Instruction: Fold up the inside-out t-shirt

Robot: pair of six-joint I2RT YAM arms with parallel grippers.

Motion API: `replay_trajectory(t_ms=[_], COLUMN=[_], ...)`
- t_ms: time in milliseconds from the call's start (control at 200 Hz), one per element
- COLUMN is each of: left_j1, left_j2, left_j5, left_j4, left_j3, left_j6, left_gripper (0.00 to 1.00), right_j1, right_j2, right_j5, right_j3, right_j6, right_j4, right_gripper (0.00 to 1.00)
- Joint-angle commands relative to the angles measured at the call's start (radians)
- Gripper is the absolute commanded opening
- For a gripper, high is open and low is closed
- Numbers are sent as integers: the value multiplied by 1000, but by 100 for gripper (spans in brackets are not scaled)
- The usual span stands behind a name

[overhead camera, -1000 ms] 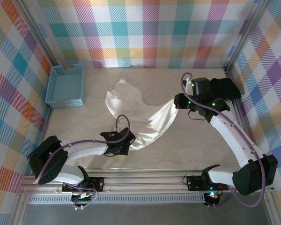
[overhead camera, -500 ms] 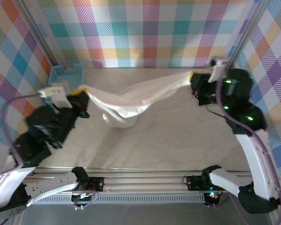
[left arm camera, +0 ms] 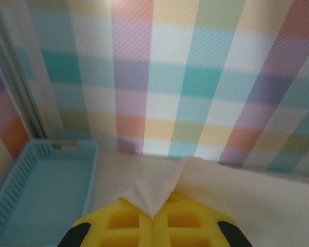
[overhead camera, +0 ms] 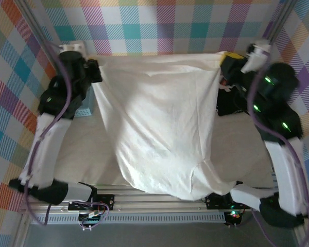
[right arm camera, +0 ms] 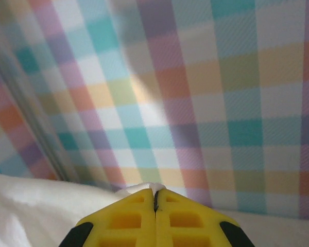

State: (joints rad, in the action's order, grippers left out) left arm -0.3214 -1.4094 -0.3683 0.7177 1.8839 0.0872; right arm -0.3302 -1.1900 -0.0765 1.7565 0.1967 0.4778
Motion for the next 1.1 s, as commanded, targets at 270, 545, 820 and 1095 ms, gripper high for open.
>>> replay_trajectory(t_ms=[270,545,820,1095], left_j1=[74,74,-41,-362], left_j2=[-197,194,585,582], left_j5=[196,274,537,390], left_j4=[83,-54,-232,-374], left_j3=[618,67,-902,-1407], left_j6=[28,111,348,449], left_gripper=[0,0,1,37], right_j1=[72,74,72,140], right_j2=[-388,-343,-31,-144], right_j5=[53,173,94,38], right_j3=[531,514,-260,-716], right_j6=[-18,-12,-4,74], right_j4=[4,129,85,-9], right_gripper=[0,0,0,11])
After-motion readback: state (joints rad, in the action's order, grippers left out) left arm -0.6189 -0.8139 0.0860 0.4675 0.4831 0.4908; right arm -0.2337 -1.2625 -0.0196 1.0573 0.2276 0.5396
